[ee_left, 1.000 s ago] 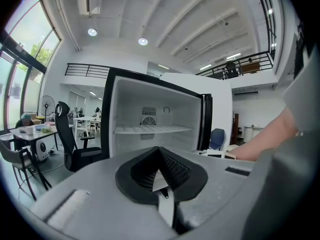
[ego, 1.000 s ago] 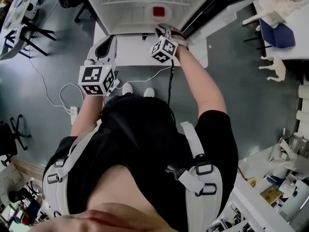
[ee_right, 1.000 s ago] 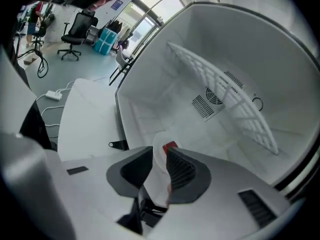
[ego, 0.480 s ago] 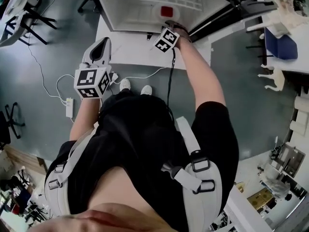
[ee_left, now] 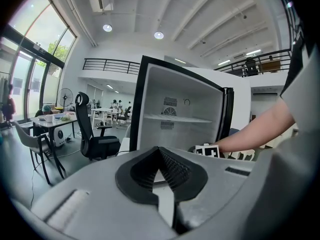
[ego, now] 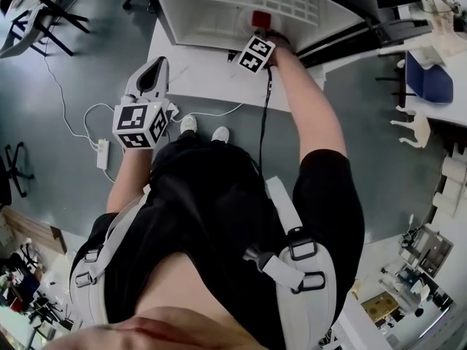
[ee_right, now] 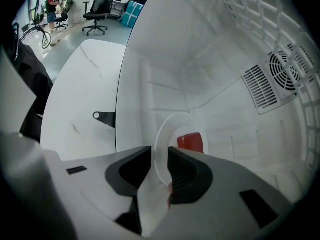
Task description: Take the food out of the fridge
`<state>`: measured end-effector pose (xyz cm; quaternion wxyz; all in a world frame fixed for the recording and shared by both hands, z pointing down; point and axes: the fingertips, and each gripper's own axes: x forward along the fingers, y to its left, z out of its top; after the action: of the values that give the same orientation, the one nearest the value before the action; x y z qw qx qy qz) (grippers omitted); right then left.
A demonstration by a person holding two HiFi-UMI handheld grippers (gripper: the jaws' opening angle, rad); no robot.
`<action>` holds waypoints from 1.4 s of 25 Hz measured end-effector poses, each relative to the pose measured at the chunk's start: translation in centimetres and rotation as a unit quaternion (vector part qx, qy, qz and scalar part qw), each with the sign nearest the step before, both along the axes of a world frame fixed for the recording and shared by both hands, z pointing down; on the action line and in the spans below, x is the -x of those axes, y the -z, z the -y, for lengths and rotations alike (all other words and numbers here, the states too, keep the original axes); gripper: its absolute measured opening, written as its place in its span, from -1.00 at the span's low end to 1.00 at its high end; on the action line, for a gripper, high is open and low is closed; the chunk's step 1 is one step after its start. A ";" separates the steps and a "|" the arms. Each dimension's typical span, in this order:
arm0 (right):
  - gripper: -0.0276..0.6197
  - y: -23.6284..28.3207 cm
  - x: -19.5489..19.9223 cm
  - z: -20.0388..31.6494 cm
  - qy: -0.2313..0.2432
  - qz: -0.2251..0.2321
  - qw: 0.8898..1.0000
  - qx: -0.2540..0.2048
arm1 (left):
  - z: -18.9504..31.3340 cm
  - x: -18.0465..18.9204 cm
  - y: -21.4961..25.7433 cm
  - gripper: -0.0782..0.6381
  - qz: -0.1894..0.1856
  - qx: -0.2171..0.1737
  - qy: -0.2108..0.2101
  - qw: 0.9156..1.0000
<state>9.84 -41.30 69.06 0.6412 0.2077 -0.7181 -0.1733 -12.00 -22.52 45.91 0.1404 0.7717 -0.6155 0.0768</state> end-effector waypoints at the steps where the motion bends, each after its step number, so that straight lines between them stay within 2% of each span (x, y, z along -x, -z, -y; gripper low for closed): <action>1: -0.60 -0.1 0.1 0.1 0.002 -0.003 1.000 0.007 | 0.0 0.0 -0.1 -0.77 0.000 0.001 0.001 1.000; 9: -0.60 -0.4 0.5 0.5 0.004 -0.023 0.998 0.065 | 0.5 0.1 -0.5 -0.78 0.000 0.009 -0.002 1.000; 11: -0.67 -0.6 0.5 0.3 0.004 -0.027 0.997 0.071 | 0.5 0.1 -0.7 -0.77 0.000 0.009 -0.004 1.000; 15: -0.68 -0.5 0.8 0.1 0.002 -0.024 0.997 0.067 | 0.6 0.0 -0.9 -0.78 0.001 0.011 -0.011 1.000; 26: -0.76 -0.3 0.1 -1.7 0.019 -0.029 0.999 -0.025 | 1.0 -1.2 -0.4 -0.77 0.007 0.005 -0.037 0.999; 35: -0.81 -0.1 -0.6 -5.5 0.038 -0.020 0.990 -0.133 | 0.9 -2.8 0.0 -0.77 0.018 -0.003 -0.069 0.997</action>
<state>10.47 -35.81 69.15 0.6151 0.2597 -0.6832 -0.2957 -9.15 -23.44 45.90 0.1212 0.8113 -0.5634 0.0988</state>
